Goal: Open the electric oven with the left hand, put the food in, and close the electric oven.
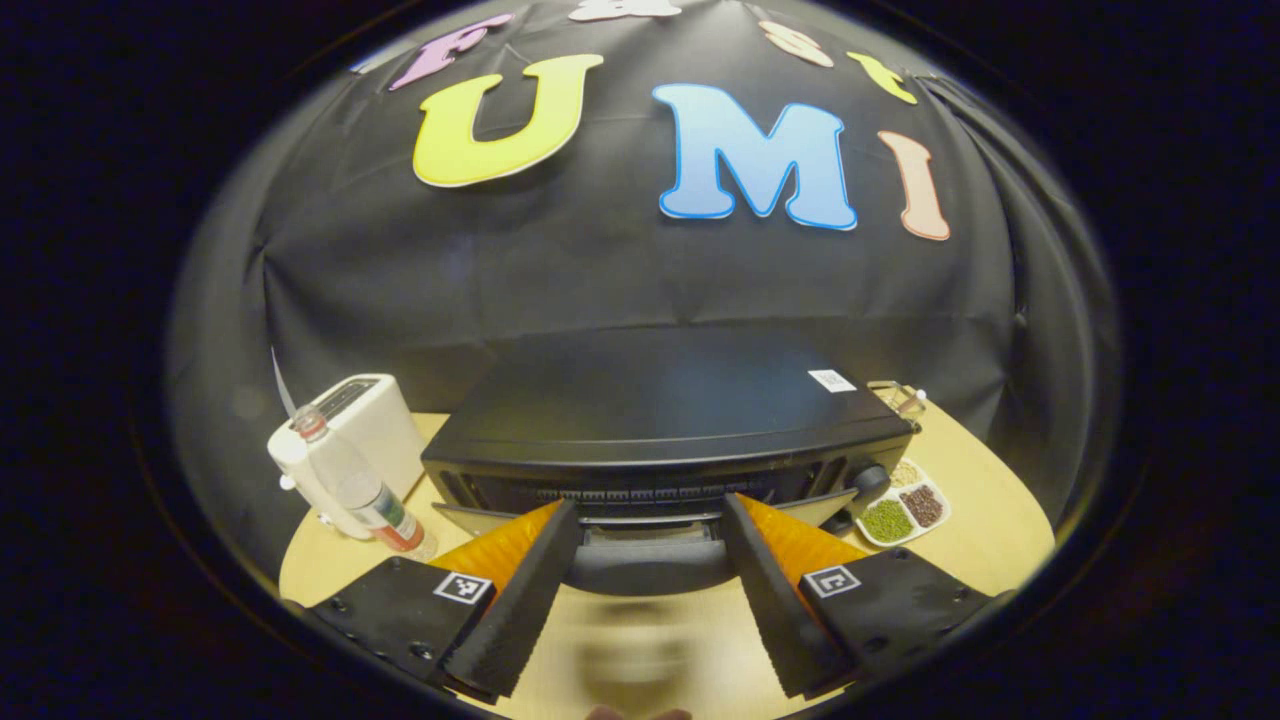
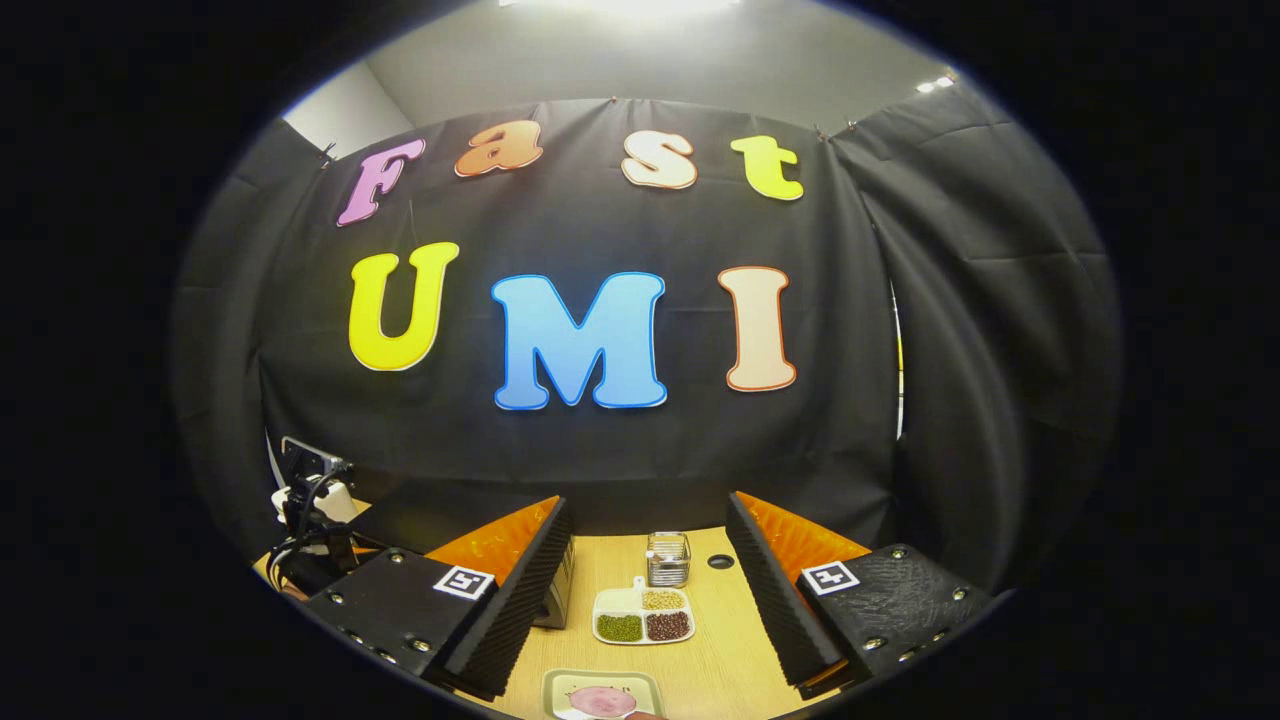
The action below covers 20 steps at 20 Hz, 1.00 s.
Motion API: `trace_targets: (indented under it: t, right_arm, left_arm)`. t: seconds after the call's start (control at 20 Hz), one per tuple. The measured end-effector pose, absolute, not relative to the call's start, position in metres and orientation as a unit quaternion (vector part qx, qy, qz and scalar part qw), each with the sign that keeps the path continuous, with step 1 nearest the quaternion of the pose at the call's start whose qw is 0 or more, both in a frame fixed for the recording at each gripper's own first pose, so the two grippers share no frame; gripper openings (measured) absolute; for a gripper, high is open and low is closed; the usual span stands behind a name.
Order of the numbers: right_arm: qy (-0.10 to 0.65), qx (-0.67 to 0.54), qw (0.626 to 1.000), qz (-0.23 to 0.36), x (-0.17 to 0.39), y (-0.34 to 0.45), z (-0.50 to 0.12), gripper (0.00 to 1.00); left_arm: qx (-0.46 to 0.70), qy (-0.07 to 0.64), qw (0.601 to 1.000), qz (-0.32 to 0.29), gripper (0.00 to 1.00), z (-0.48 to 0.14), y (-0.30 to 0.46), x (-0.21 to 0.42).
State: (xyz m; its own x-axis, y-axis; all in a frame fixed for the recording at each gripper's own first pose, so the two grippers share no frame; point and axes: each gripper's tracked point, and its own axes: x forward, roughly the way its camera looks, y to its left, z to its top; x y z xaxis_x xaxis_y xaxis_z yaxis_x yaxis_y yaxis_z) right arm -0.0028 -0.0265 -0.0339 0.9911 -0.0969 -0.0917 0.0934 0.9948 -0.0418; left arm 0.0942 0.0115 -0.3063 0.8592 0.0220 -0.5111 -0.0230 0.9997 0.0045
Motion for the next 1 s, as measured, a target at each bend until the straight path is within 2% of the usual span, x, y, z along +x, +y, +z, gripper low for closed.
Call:
trace_targets:
  t: [0.05,0.2,0.25,0.3,0.55,0.7,0.85,1.0]
  right_arm:
    - [0.047,-0.019,0.998,-0.047,-0.004,-0.026,-0.035,0.96]
    - [0.049,-0.019,0.998,-0.046,-0.009,-0.025,-0.035,0.96]
    - [0.049,-0.019,0.998,-0.046,-0.010,-0.026,-0.036,0.96]
    - [0.050,-0.018,0.998,-0.047,-0.012,-0.026,-0.035,0.96]
    - [0.055,-0.015,0.997,-0.046,-0.015,-0.025,-0.039,0.96]
    - [0.059,-0.021,0.997,-0.043,-0.018,-0.023,-0.040,0.96]
    - [0.063,-0.027,0.997,-0.039,-0.019,-0.020,-0.042,0.96]
    - [0.070,-0.031,0.997,-0.034,-0.020,-0.017,-0.046,0.96]
  left_arm:
    - [0.002,0.268,0.963,0.012,1.00,-0.309,0.011,0.086]
    - [0.006,0.281,0.960,0.010,0.97,-0.321,0.007,0.064]
    - [0.007,0.287,0.958,0.009,1.00,-0.325,0.006,0.056]
    - [0.007,0.295,0.956,0.008,0.98,-0.330,0.005,0.048]
    - [0.011,0.327,0.945,0.006,1.00,-0.359,0.004,0.017]
    - [0.014,0.347,0.938,0.003,0.98,-0.379,0.003,0.002]
    - [0.003,0.381,0.925,0.008,1.00,-0.407,0.002,-0.011]
    - [-0.001,0.373,0.927,0.021,0.98,-0.404,0.012,-0.008]
